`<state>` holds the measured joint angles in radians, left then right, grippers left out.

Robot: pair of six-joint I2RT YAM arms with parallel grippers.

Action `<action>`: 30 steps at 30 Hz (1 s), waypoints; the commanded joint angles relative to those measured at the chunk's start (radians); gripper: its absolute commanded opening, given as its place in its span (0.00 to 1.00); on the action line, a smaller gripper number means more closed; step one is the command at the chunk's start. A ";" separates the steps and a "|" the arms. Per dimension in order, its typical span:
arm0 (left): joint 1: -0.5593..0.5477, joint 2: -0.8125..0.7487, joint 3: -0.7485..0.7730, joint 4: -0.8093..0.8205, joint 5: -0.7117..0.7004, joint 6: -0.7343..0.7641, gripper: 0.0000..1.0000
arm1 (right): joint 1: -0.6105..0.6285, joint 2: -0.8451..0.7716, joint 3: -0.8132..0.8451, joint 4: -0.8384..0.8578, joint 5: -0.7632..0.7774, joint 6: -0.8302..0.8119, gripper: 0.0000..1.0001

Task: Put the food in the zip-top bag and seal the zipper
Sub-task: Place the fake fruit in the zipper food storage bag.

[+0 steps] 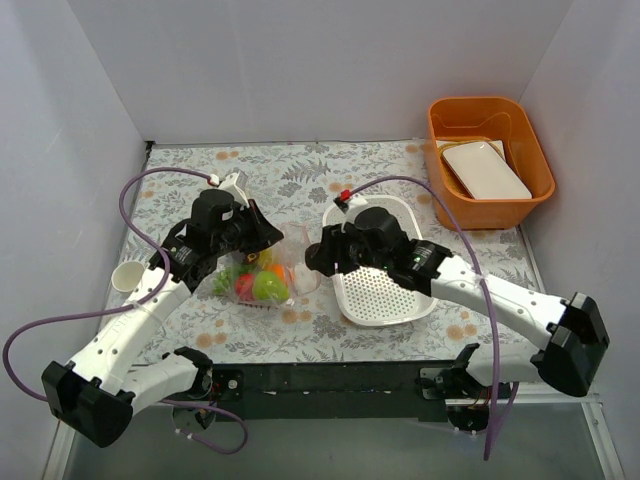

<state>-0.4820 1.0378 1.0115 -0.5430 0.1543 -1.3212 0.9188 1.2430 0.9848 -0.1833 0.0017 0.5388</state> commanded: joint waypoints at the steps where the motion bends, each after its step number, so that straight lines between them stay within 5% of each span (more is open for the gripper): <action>1: -0.004 -0.035 -0.001 0.014 0.014 0.007 0.00 | 0.052 0.093 0.103 0.068 -0.026 -0.028 0.43; 13: -0.004 -0.048 0.018 -0.014 0.001 0.016 0.00 | 0.083 0.259 0.253 0.007 0.026 -0.089 0.46; 23: -0.004 -0.065 0.041 -0.032 -0.024 0.016 0.00 | 0.084 0.312 0.321 -0.036 0.075 -0.106 0.82; 30: -0.004 -0.064 0.050 -0.046 -0.033 0.022 0.00 | 0.083 0.236 0.266 -0.062 0.187 -0.086 0.86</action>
<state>-0.4820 1.0012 1.0176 -0.5770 0.1383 -1.3159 1.0012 1.5528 1.2545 -0.2390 0.0959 0.4423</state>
